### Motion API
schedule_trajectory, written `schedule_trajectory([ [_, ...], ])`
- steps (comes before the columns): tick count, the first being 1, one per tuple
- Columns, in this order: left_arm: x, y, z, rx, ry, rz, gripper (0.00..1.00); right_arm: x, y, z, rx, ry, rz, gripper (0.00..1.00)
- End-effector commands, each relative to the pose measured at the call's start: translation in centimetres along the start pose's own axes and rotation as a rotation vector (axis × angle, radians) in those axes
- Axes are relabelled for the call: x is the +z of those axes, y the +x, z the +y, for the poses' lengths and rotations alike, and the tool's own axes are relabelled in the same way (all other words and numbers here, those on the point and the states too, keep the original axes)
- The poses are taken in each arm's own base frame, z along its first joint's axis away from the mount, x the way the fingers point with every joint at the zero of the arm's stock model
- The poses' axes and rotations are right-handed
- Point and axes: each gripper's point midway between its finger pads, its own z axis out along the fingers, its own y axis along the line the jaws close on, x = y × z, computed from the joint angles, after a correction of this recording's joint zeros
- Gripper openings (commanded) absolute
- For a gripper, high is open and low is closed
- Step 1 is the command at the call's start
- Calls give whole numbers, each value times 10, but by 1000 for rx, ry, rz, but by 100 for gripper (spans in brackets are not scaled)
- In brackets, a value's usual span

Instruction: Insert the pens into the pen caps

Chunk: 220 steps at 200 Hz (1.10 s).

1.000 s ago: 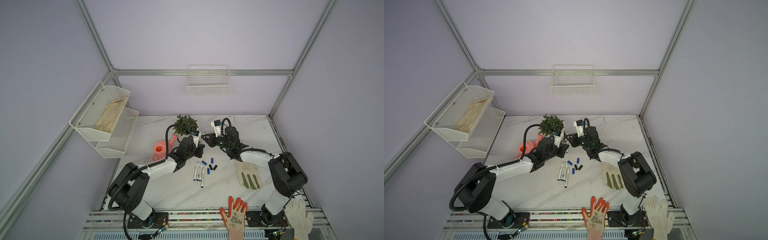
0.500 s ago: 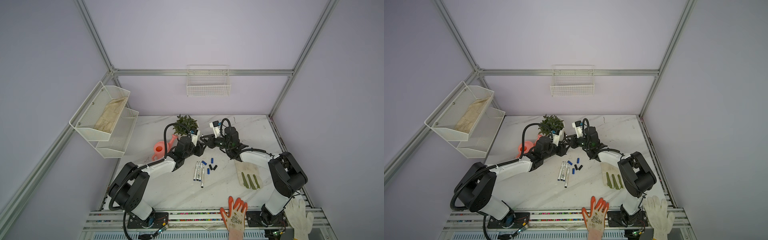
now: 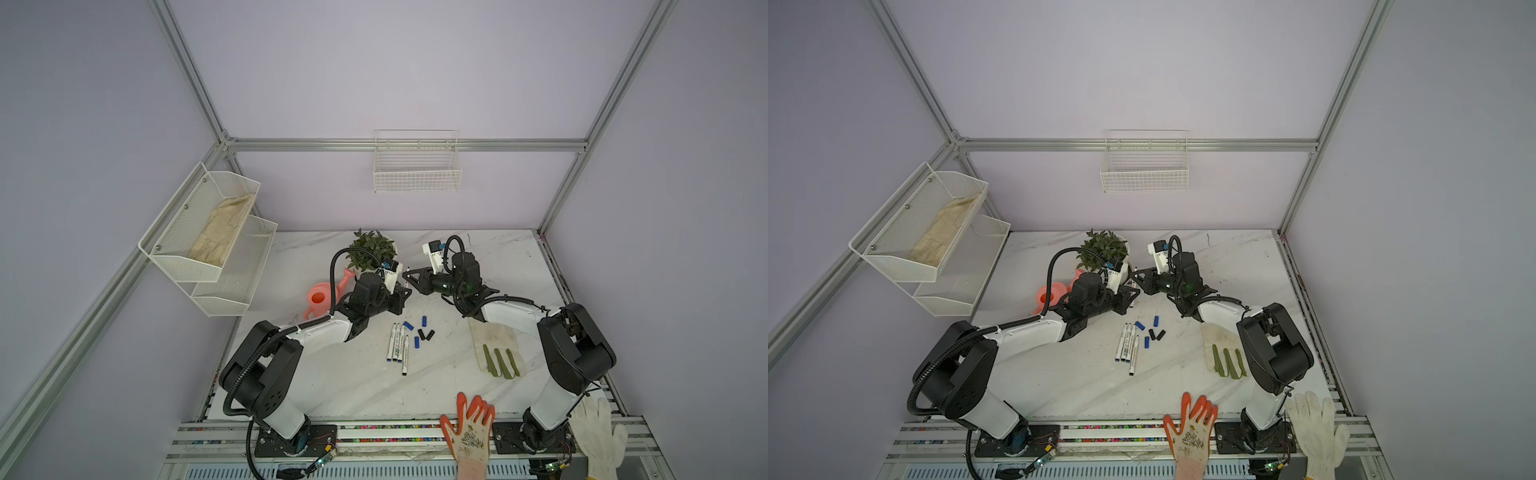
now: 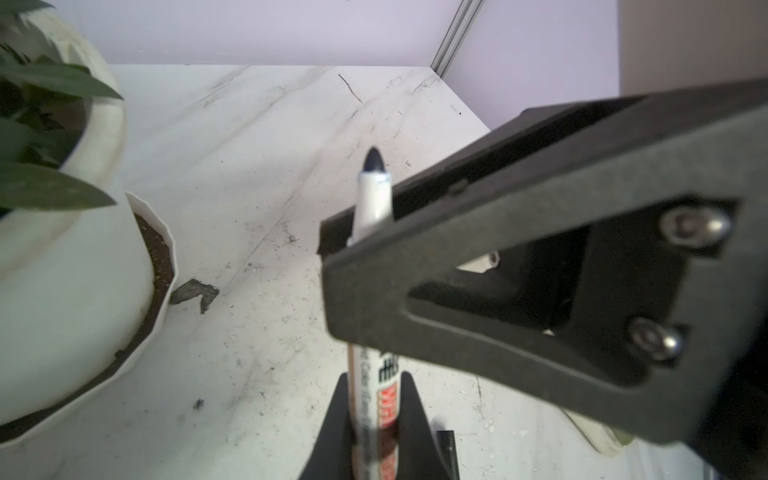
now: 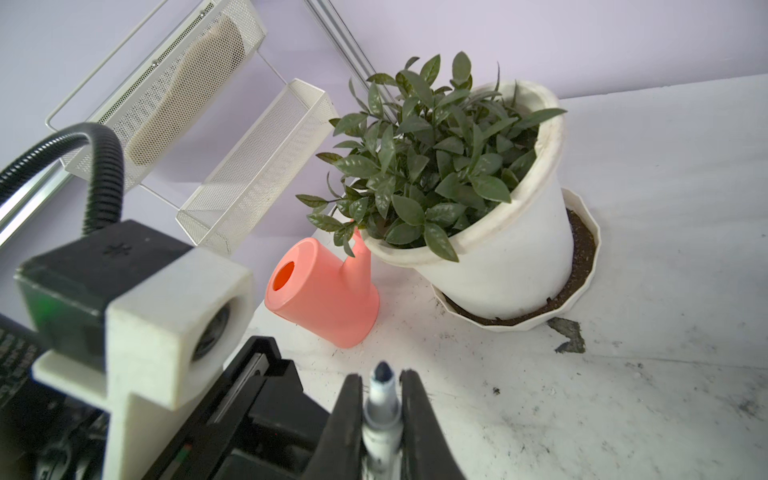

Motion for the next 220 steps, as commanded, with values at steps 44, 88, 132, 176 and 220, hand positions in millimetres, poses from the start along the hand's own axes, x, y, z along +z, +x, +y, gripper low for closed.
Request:
schedule_trajectory([
  [44,-10,-7,47,-111,-262,-50,0,-21,4,-35,20,231,-34,46],
  [88,-25,-10,59,-90,-347,-86,0,-43,60,-75,-46,565,148,48],
  [132,-27,-5,56,-64,-347,-77,0,-45,114,-85,-79,718,387,48],
  [176,-27,-1,52,-42,-346,-73,0,-42,140,-94,-42,762,479,47],
  [220,-27,0,51,-26,-347,-71,0,-41,155,-99,-25,785,536,46],
])
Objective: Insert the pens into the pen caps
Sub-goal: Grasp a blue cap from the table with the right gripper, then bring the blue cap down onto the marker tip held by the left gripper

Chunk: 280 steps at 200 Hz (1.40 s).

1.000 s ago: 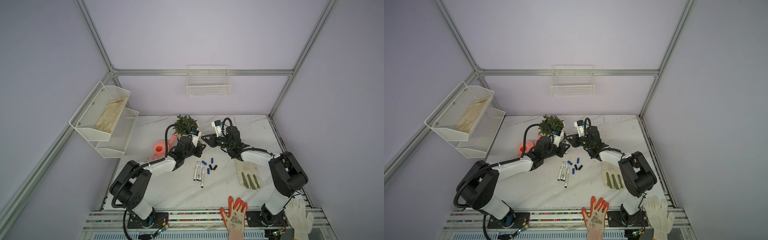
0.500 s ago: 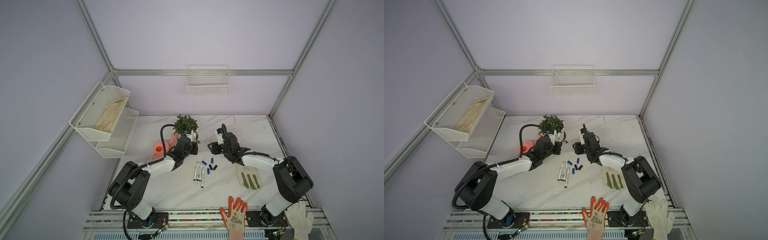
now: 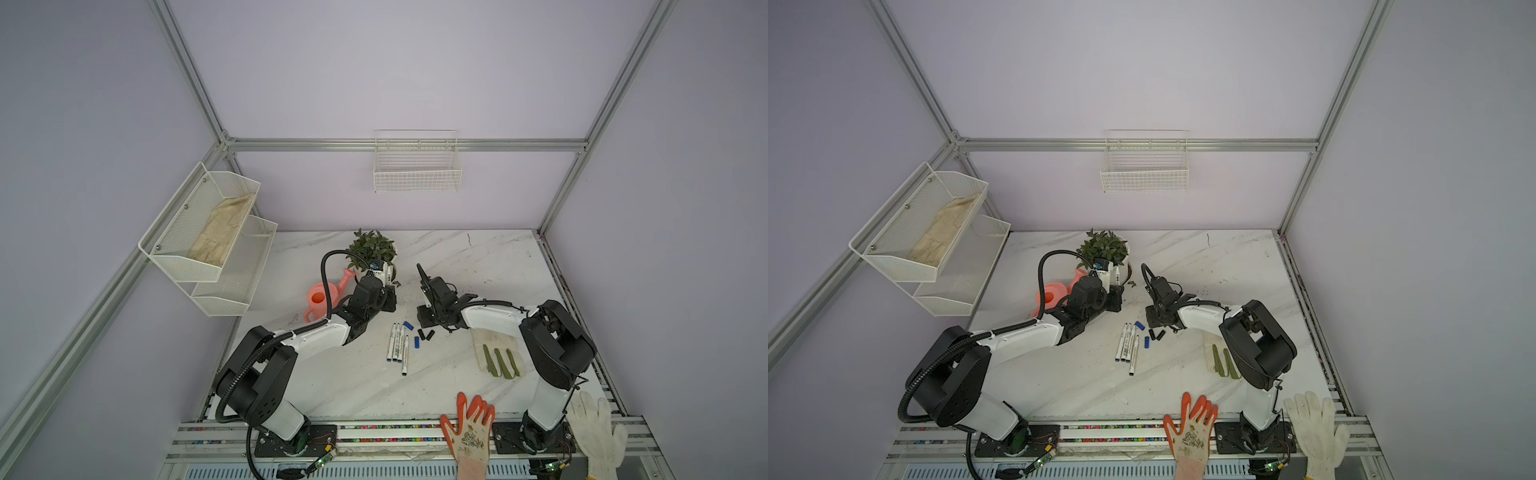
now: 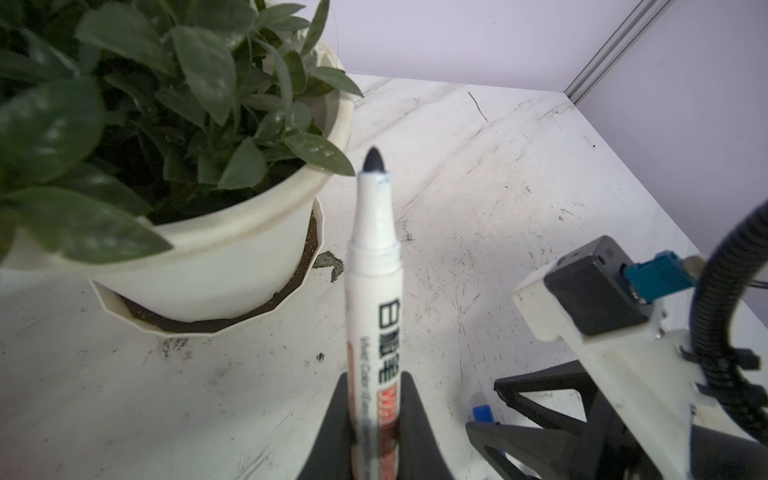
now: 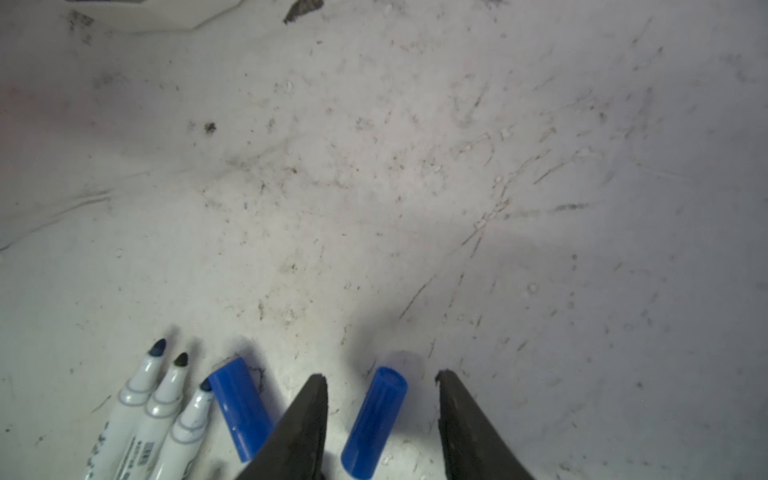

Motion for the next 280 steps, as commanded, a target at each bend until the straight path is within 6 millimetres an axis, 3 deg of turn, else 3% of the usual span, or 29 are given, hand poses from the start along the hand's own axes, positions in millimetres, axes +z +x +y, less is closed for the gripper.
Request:
schedule_trajectory([
  [1,-7,-1,2,24,-3,-29,0,1,9,-2,1,39,54,46],
  [44,-6,0,1,33,-2,-27,0,11,28,0,-25,67,144,39],
  [69,-7,1,1,39,-2,-26,0,18,39,-3,-35,108,201,29],
  [96,-8,-1,-1,52,1,-30,0,28,50,-6,-40,122,251,10],
  [111,-9,-1,-3,61,10,-31,0,30,47,-2,-35,105,244,5],
  [129,-9,0,-9,80,41,-24,0,24,25,3,-41,82,188,1],
  [147,-8,2,-18,107,89,-11,0,8,-14,6,-1,24,73,0],
  [184,-5,12,-43,155,193,24,0,-60,-111,-5,173,-207,-282,0],
  [208,-2,20,-58,173,259,53,0,-106,-153,-11,244,-343,-486,0],
  [251,-2,27,-77,184,343,72,0,-160,-188,18,229,-573,-685,0],
  [280,-3,25,-81,180,354,64,0,-161,-186,40,194,-676,-651,0],
])
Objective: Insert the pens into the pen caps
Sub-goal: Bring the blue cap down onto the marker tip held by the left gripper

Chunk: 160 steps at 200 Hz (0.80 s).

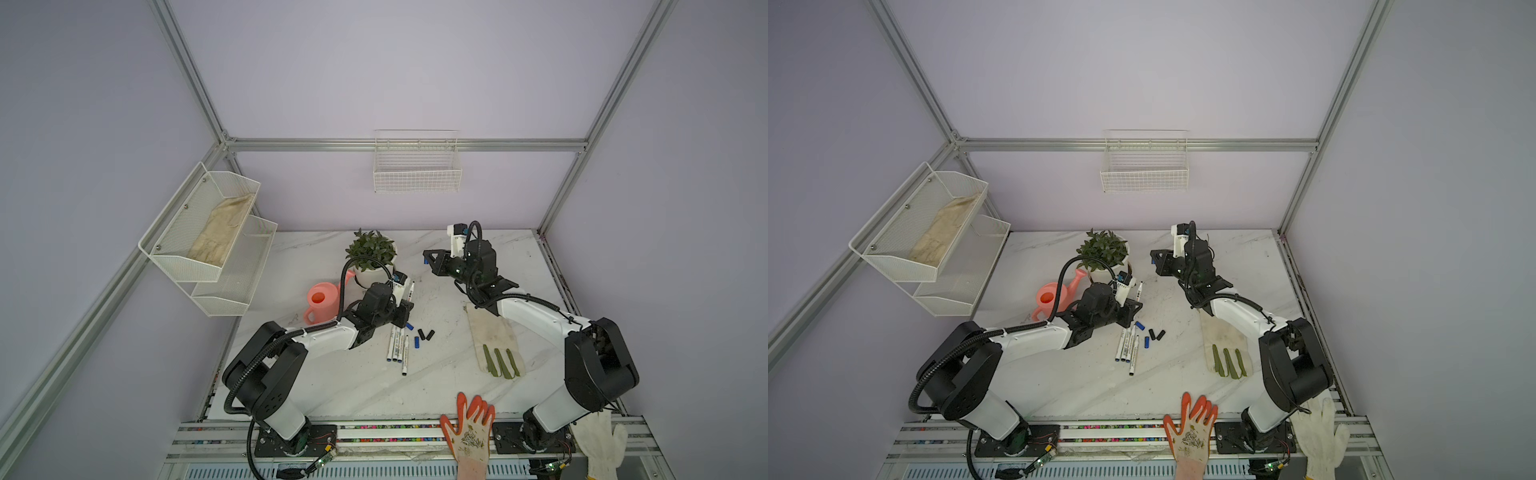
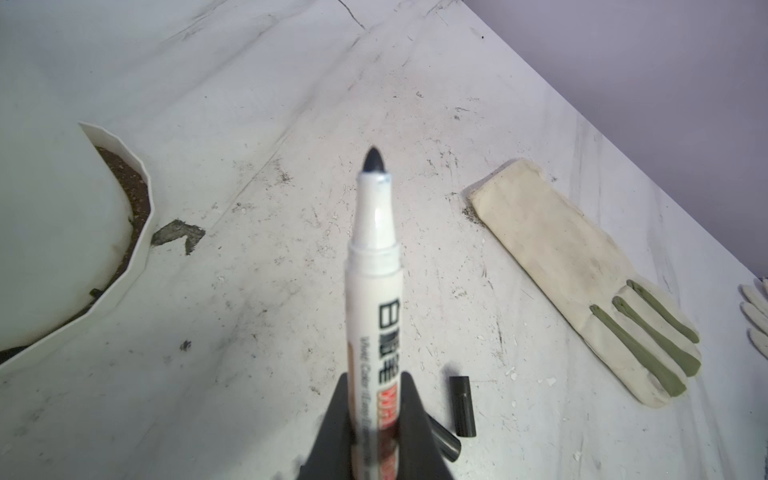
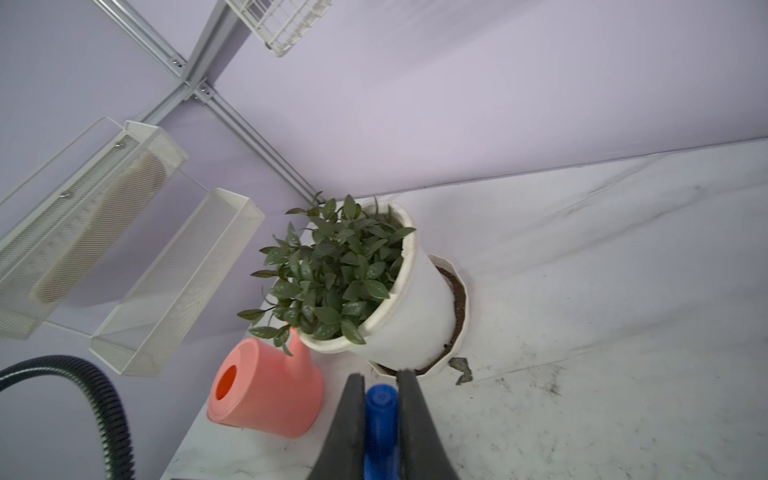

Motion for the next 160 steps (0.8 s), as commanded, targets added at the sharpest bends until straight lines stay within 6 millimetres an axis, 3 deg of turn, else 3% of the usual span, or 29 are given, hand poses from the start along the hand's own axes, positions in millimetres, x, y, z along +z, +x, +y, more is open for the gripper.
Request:
schedule_trajectory([
  [1,-2,-25,-15,26,61,-78,0,5,-1,31,13,-154,0,0],
  [31,-4,-29,-16,21,63,-97,0,6,5,33,-16,-165,24,0],
  [72,-8,-38,-15,8,54,-135,0,14,30,27,-99,-136,145,0],
  [160,-11,-41,-13,5,39,-158,0,9,42,21,-96,-114,158,0],
])
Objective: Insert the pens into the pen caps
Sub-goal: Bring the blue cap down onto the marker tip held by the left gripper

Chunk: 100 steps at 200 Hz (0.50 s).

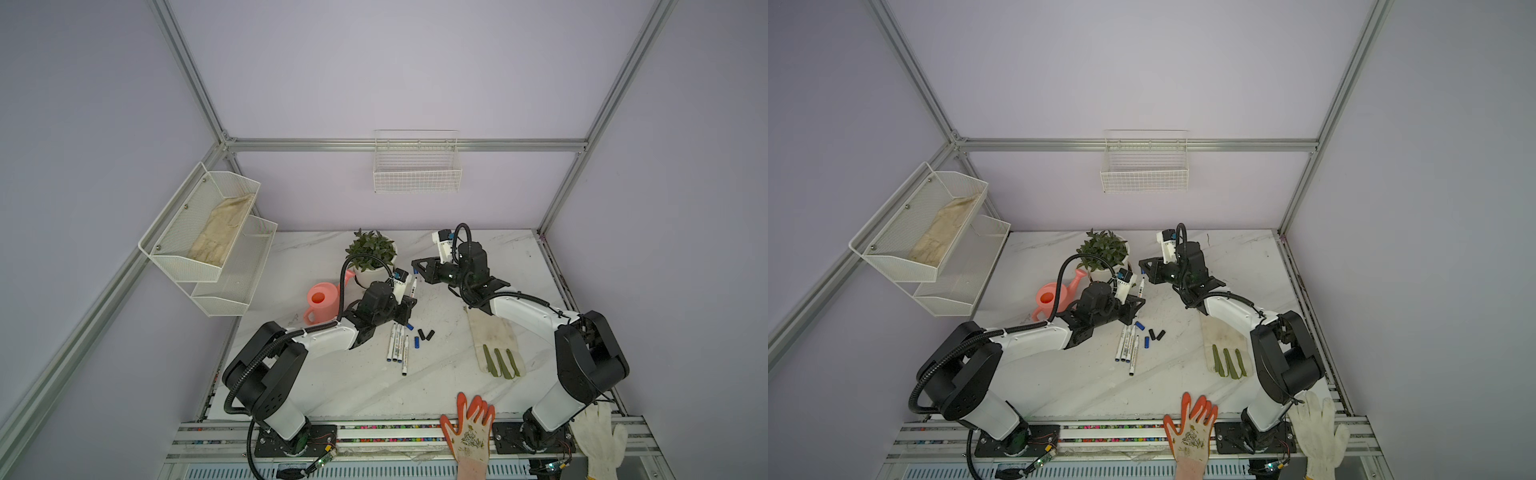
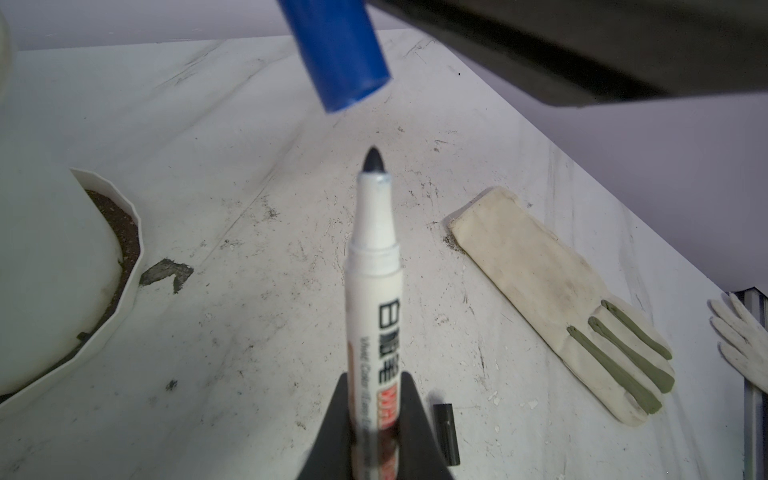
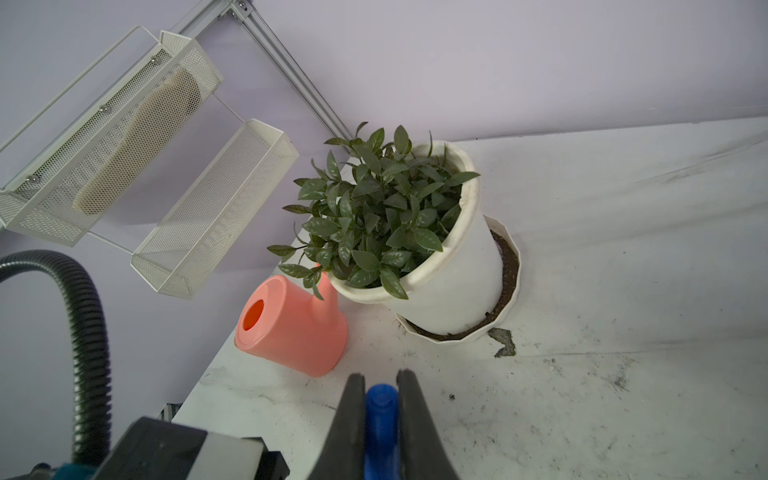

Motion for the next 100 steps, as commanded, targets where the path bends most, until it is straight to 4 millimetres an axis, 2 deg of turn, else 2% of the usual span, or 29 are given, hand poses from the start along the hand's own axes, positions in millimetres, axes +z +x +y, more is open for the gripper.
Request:
schedule_trajectory([
  [1,-8,-24,-5,0,7,-86,0,-3,2,7,-19,-13,10,0],
  [100,-8,-30,-2,-26,2,-124,0,-4,15,14,-27,-46,54,0],
])
